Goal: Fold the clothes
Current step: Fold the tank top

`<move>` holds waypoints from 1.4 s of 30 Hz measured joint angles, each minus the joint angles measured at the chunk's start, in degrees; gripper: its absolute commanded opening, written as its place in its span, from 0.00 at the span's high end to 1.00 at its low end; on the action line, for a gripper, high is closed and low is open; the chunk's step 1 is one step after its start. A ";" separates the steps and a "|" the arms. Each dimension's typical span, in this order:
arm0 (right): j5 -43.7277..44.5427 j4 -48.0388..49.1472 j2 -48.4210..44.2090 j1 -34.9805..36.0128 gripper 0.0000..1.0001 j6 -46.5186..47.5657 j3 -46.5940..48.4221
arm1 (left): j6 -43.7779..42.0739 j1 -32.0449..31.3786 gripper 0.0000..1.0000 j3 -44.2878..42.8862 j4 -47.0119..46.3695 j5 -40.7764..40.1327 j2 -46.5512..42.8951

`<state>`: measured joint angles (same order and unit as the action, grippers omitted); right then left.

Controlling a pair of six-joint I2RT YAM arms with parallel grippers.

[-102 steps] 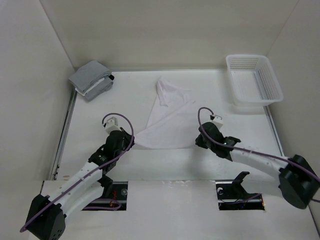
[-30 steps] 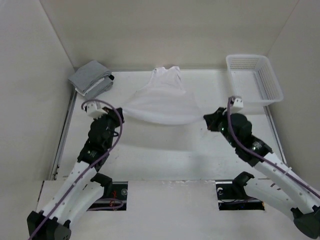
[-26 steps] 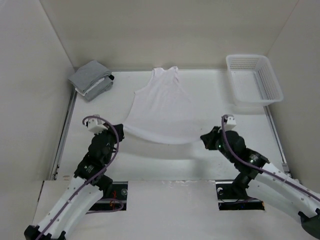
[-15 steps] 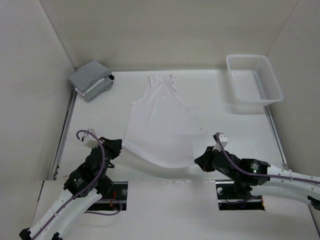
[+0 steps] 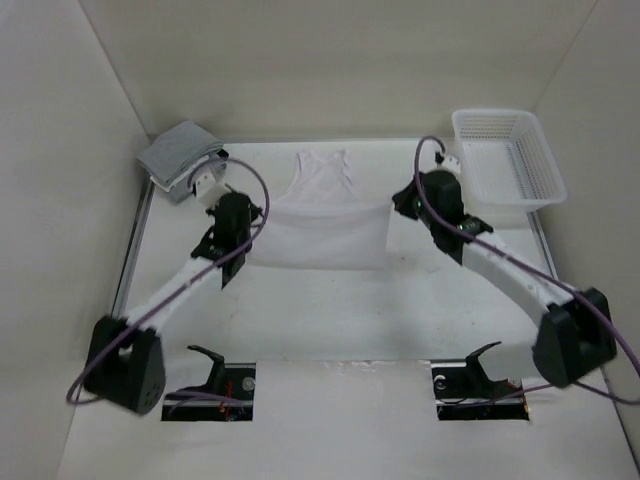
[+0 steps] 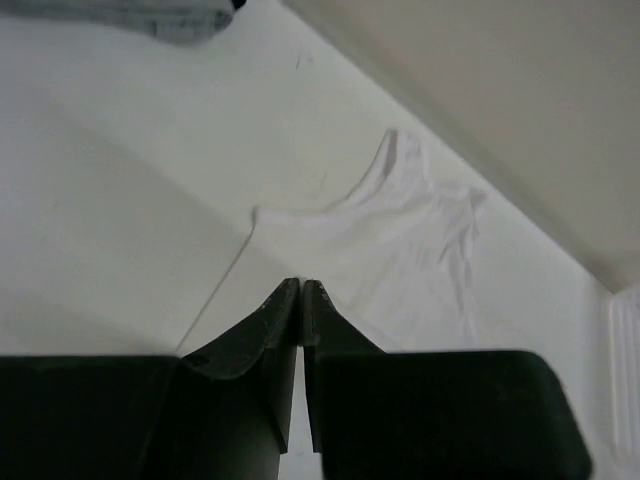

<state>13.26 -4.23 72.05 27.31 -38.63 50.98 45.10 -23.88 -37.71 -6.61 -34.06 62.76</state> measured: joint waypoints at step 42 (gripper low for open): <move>-10.73 23.98 24.28 -7.17 0.53 -7.76 -7.87 | 15.45 14.12 0.79 4.52 -33.88 27.08 38.66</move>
<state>2.52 19.75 96.33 20.14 -46.39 43.11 60.55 -9.76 -33.19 -40.49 -6.98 101.43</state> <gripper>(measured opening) 0.445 0.253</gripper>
